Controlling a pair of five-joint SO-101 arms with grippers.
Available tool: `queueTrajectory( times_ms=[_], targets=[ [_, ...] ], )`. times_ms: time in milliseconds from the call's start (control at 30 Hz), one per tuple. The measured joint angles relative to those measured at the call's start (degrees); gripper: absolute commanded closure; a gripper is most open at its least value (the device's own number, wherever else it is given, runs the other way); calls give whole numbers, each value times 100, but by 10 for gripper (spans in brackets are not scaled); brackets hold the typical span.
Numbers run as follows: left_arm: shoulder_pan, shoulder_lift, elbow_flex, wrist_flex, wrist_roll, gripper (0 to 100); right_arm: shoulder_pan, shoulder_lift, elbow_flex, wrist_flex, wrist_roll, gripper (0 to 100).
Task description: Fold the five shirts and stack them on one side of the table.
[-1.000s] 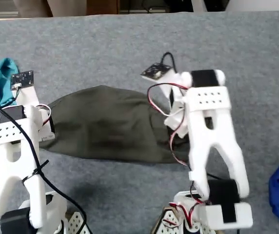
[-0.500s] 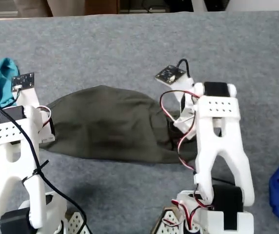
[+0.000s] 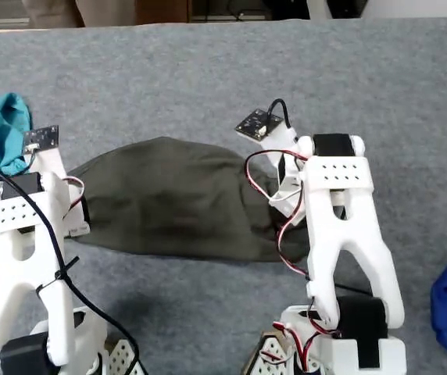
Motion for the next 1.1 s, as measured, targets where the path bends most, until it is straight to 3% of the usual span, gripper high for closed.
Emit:
queueTrajectory(
  times_ms=[167,400,733,967,1100],
  targets=[
    [0,-9,149,0,0,980,-378,0,343,-237,62,802],
    [0,-18,158,0,0,980,-976,0,703,-677,-202,998],
    [0,-18,158,0,0,980,-976,0,554,-1134,-457,994],
    [-62,-18,158,0,-9,980,-967,0,-510,-1688,-475,994],
    [-308,-18,158,0,0,980,-976,185,-1064,-2048,-914,994]
  ],
)
